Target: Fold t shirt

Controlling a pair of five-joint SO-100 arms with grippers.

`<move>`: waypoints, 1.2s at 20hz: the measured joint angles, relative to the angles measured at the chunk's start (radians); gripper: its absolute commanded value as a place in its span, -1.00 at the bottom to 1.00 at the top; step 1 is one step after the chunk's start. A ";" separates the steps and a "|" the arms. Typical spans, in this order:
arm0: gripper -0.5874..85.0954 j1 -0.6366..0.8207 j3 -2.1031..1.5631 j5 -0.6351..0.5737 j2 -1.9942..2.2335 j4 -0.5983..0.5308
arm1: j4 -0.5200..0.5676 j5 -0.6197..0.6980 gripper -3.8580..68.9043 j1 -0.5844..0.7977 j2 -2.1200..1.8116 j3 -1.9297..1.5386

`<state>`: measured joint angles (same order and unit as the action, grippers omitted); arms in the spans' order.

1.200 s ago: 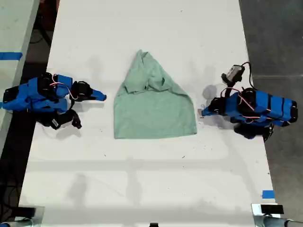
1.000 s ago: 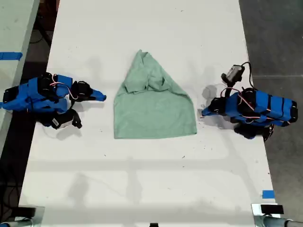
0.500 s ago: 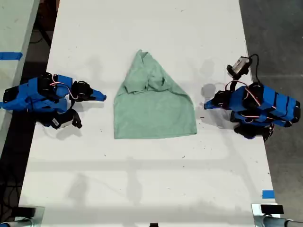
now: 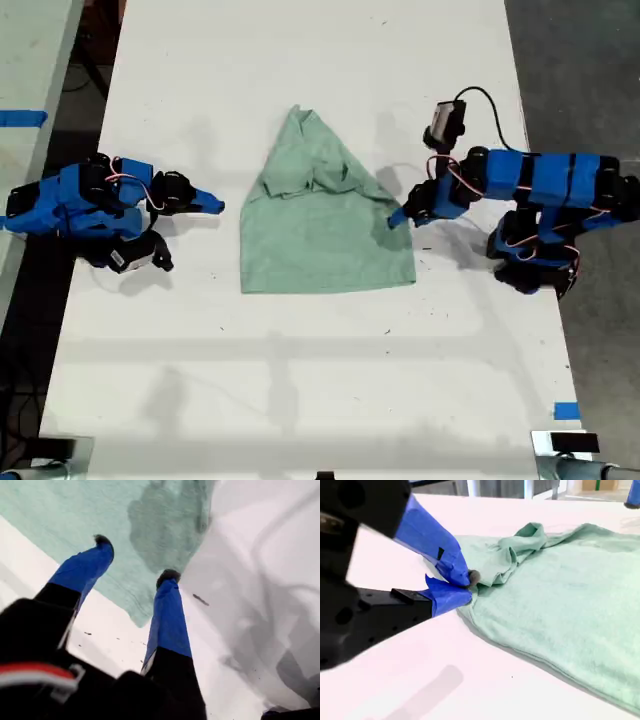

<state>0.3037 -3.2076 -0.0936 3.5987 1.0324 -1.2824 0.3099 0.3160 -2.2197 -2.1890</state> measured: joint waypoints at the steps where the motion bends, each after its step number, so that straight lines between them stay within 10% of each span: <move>1: -0.99 0.000 0.000 0.000 0.000 0.000 | 0.023 0.003 -0.23 -0.002 0.063 0.002; 7: -0.99 0.000 0.000 0.000 0.000 0.006 | 0.121 0.002 -0.36 0.000 0.192 -0.069; 11: -0.99 0.000 0.000 0.000 0.000 0.006 | 0.133 0.002 -0.84 0.015 0.236 -0.071; 17: -0.99 0.000 0.000 0.000 0.000 0.006 | 0.140 0.002 -0.84 0.029 0.304 -0.037; 24: -0.99 0.000 0.000 0.000 0.000 0.006 | -0.209 0.012 -0.84 0.018 0.314 0.298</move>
<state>0.3037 -3.2076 -0.0936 3.5987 1.0385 -1.4910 0.3221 0.3344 -1.9052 -1.8914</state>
